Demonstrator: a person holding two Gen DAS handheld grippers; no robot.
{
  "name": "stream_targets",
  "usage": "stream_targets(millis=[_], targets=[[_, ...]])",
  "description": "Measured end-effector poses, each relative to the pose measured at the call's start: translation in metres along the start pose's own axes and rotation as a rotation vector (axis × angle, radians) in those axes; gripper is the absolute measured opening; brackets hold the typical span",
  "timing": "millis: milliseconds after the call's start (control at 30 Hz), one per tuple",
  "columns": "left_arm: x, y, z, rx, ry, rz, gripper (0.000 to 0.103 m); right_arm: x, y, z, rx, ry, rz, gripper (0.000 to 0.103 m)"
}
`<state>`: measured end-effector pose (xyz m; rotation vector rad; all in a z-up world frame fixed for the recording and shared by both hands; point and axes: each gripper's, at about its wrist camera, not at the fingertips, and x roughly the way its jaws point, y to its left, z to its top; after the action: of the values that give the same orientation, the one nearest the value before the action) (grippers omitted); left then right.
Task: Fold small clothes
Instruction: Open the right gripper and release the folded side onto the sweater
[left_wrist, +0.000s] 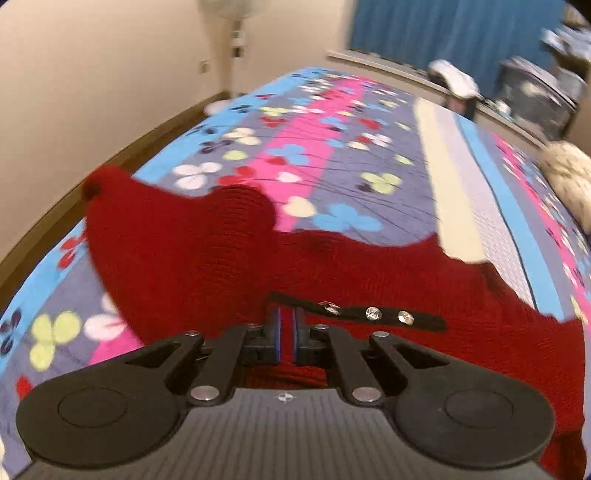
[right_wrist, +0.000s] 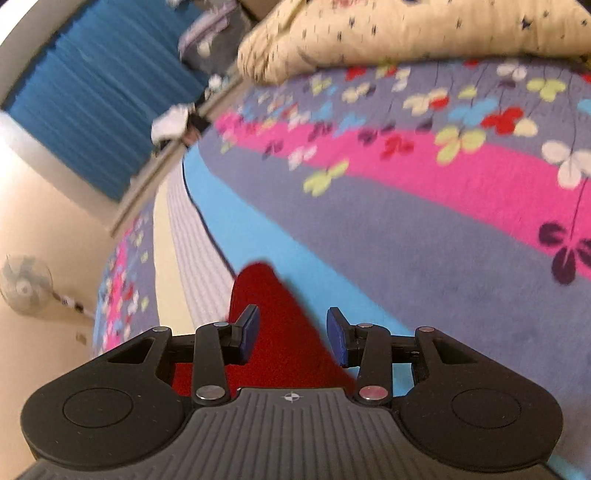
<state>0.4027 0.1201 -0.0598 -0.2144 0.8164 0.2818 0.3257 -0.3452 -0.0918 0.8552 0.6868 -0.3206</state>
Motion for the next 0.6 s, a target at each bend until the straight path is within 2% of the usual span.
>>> stream_targets(millis=[67,100,233,300,367,600], targets=[[-0.007,0.0,0.0,-0.001,-0.017,-0.006,0.022,0.011,0.002,-0.005,-0.008,0.051,-0.027,0.043],[-0.01,-0.001,-0.001,-0.005,-0.015,-0.022,0.024,0.014,0.004,-0.009,-0.027,0.075,-0.052,0.043],[0.006,-0.012,-0.002,-0.027,0.073,-0.094,0.024,0.036,0.002,-0.017,-0.062,0.145,-0.15,0.044],[0.021,-0.014,-0.009,-0.045,0.162,-0.126,0.024,0.041,-0.001,-0.02,-0.058,0.173,-0.148,0.045],[0.029,-0.014,-0.015,-0.06,0.217,-0.109,0.024,0.043,0.0,-0.021,-0.084,0.174,-0.147,0.045],[0.023,-0.019,-0.014,-0.037,0.193,-0.129,0.024,0.053,0.015,-0.021,-0.226,0.193,-0.13,0.046]])
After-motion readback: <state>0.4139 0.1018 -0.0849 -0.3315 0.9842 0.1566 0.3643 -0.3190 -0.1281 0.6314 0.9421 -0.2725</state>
